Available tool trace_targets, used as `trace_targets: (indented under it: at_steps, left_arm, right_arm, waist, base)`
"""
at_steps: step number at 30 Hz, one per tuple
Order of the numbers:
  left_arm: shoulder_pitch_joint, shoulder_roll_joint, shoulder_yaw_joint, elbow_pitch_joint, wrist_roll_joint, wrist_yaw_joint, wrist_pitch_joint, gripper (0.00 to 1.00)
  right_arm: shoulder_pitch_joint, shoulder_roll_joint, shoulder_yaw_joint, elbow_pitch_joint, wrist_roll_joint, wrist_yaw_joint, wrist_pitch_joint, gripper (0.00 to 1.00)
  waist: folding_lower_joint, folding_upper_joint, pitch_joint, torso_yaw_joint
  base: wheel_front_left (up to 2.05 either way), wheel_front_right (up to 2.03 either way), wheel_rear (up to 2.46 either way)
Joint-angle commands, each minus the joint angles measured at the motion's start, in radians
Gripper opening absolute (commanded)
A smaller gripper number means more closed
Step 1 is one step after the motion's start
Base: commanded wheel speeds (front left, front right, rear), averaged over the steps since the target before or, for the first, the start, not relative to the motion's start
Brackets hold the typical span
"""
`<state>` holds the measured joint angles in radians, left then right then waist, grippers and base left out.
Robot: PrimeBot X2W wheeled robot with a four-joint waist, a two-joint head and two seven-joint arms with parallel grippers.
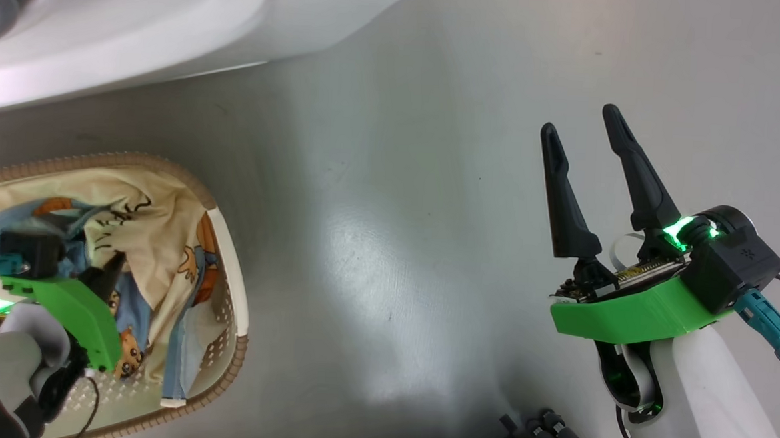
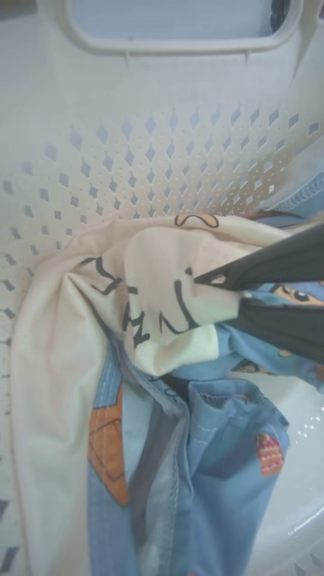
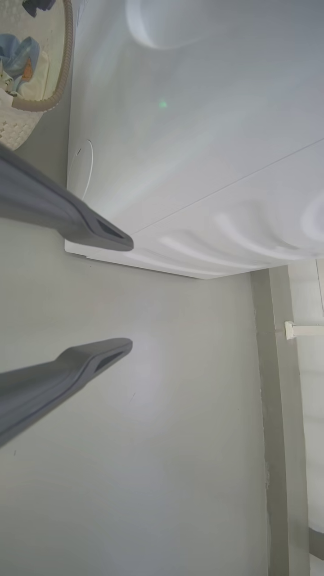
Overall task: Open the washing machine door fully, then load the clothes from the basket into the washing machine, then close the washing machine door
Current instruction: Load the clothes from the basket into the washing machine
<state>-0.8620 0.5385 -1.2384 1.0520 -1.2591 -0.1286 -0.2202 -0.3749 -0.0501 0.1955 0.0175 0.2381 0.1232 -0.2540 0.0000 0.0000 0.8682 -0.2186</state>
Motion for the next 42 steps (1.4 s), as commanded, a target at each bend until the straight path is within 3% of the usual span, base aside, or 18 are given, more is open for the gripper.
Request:
trace_targets:
  at_steps: [1, 10, 14, 25, 42]
  left_arm:
    - [0.021, 0.038, 0.01, -0.025, -0.016, -0.002, -0.018, 0.0]
    - [0.039, 0.037, -0.006, -0.112, -0.035, -0.002, -0.04, 0.0]
    - [0.058, 0.041, 0.031, -0.156, -0.028, -0.002, -0.041, 0.0]
    - [0.22, 0.03, 0.241, -0.262, 0.064, -0.002, -0.041, 0.0]
    - [0.509, -0.06, 0.576, -0.457, 0.25, -0.002, -0.041, 0.0]
  right_arm:
    - [0.038, 0.0, 0.02, -0.012, -0.002, 0.008, -0.008, 1.0]
    - [0.032, 0.0, 0.021, 0.014, 0.011, 0.008, -0.008, 1.0]
    - [0.031, 0.0, 0.022, 0.033, 0.019, 0.008, -0.008, 1.0]
    - [0.051, 0.0, 0.023, 0.11, 0.042, 0.008, -0.008, 1.0]
    - [0.146, 0.0, -0.007, 0.241, 0.037, 0.008, -0.008, 1.0]
  waist:
    - [0.0, 0.0, -0.017, 0.002]
    - [0.0, 0.0, -0.096, 0.016]
    - [0.0, 0.0, -0.148, 0.025]
    - [0.0, 0.0, -0.345, 0.056]
    - [0.0, 0.0, -0.687, 0.15]
  base:
    - [0.0, 0.0, 0.0]
    - [0.0, 0.0, 0.0]
    - [0.0, 0.0, 0.0]
    - [0.0, 0.0, 0.0]
    - [0.0, 0.0, 0.0]
